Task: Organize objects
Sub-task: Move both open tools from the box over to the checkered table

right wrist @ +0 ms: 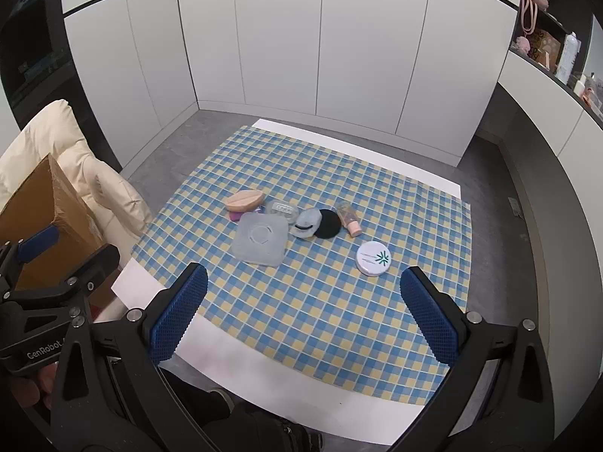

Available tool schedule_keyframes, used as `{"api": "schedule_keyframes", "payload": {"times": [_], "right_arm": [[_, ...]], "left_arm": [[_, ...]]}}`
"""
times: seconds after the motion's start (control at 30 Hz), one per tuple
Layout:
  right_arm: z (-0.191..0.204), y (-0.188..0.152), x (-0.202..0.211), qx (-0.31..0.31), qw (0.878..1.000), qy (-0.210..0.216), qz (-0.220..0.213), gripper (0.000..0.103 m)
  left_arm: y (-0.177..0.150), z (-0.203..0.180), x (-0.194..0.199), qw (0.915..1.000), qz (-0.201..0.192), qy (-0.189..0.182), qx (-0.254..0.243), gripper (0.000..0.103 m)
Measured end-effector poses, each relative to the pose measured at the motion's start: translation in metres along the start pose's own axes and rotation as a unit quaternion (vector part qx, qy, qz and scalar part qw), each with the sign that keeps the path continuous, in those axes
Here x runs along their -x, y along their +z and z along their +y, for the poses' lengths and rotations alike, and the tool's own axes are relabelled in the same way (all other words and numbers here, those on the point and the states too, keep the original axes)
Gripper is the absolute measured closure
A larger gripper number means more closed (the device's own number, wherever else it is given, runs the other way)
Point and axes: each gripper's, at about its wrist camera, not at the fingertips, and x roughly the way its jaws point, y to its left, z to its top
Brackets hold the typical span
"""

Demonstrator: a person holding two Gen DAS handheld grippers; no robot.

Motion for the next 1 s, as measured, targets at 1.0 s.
{"api": "schedule_keyframes", "payload": {"times": [1.0], "right_arm": [[-0.069, -0.021, 0.012, -0.047, 0.998, -0.033, 0.008, 0.0]], "left_arm": [[0.0, -0.069, -0.007, 0.998, 0.009, -0.043, -0.044, 0.001]]}}
